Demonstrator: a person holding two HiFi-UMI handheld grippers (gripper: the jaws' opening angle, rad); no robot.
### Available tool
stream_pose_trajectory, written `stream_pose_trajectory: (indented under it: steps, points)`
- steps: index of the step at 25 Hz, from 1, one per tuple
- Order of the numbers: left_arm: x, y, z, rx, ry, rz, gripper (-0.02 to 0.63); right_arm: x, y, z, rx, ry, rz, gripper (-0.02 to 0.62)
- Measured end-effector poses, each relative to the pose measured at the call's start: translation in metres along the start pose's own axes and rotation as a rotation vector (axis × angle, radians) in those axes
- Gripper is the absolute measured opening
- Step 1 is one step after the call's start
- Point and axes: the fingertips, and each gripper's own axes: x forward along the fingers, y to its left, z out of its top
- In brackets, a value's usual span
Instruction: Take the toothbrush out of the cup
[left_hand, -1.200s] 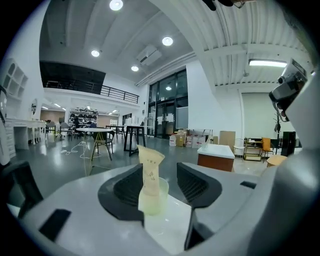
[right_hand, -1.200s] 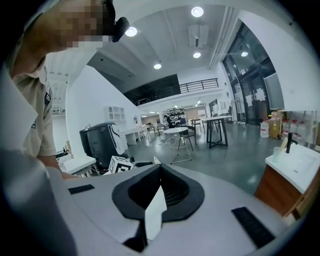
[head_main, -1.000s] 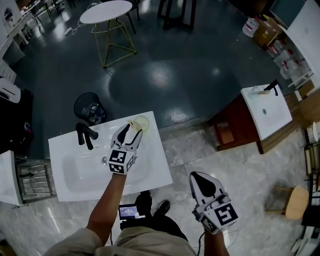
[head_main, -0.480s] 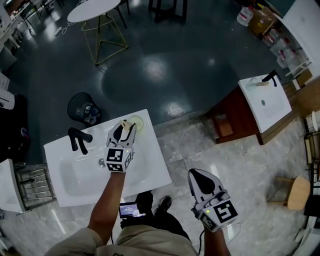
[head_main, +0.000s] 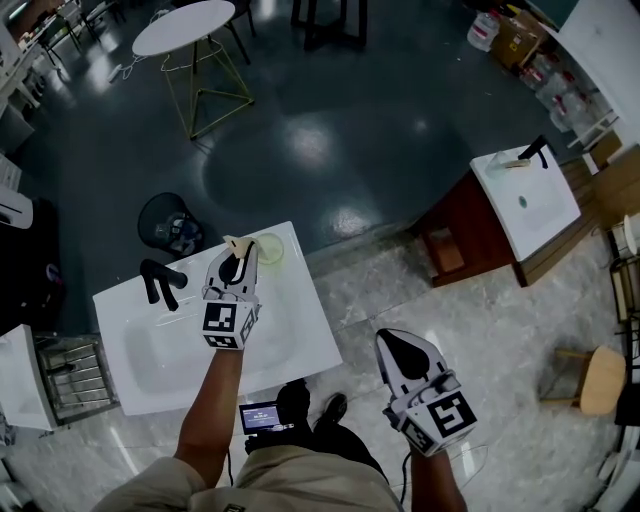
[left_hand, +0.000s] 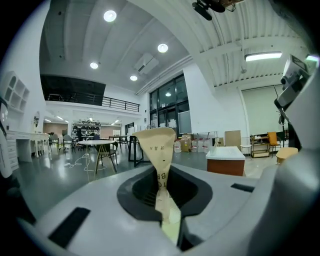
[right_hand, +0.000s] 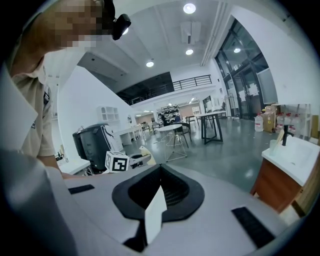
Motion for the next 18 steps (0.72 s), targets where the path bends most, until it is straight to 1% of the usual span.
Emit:
stream_pose_trajectory:
  steps: [6, 10, 14, 16, 18]
  points:
    - [-0.021, -0.014, 0.067, 0.057, -0.068, -0.046, 0.031, -0.016, -0.011, 0.022, -0.019, -0.042, -0.026, 0.003]
    - [-0.045, -0.033, 0.122, 0.105, -0.126, -0.101, 0.031, -0.029, -0.018, 0.036, -0.031, -0.058, -0.052, 0.003]
    - [-0.069, -0.058, 0.171, 0.148, -0.186, -0.172, 0.031, -0.047, -0.030, 0.050, -0.037, -0.081, -0.107, 0.003]
    - [-0.079, -0.069, 0.191, 0.151, -0.218, -0.208, 0.031, -0.056, -0.036, 0.055, -0.041, -0.089, -0.144, 0.003]
    - [-0.087, -0.078, 0.209, 0.136, -0.249, -0.236, 0.031, -0.067, -0.041, 0.060, -0.045, -0.096, -0.180, 0.003]
